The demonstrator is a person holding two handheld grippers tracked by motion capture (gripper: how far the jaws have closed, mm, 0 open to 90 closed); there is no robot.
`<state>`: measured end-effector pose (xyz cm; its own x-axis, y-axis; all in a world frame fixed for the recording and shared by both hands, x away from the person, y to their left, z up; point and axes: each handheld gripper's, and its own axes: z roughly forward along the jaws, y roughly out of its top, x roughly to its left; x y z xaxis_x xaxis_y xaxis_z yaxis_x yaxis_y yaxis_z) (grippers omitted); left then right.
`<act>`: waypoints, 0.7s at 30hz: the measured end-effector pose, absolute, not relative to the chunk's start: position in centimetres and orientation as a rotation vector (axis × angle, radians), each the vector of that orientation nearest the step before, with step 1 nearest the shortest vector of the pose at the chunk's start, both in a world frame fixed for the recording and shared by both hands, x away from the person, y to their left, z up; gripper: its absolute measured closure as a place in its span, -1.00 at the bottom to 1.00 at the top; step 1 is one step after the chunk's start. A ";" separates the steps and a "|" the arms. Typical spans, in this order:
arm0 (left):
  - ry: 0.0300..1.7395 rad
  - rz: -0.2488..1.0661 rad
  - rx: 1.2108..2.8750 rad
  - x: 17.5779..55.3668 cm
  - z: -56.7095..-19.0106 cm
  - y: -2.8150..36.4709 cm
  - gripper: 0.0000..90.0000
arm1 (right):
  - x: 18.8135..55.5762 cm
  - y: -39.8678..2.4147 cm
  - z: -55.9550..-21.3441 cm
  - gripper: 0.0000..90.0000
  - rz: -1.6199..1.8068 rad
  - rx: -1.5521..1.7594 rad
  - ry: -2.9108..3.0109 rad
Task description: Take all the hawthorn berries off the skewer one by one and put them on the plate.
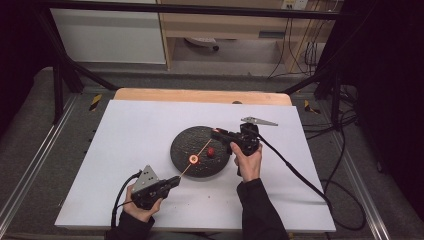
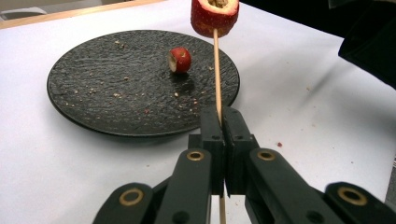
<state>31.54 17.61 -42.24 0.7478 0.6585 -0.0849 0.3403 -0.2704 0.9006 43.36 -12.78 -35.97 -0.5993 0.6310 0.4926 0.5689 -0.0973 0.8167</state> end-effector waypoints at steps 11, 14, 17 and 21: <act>0.769 0.374 1.881 31.5 -42.3 17.6 0.96 | 44.5 -14.6 -34.6 0.48 1.788 1.398 2.015; 0.770 0.373 1.880 31.6 -42.3 17.7 0.96 | 44.9 -15.2 -34.1 0.48 1.784 1.412 1.993; 0.771 0.373 1.879 31.6 -42.2 17.7 0.96 | 45.1 -15.6 -33.8 0.48 1.774 1.412 1.978; 0.774 0.375 1.875 31.6 -42.2 17.8 0.96 | 45.5 -16.3 -33.5 0.48 1.727 1.415 1.968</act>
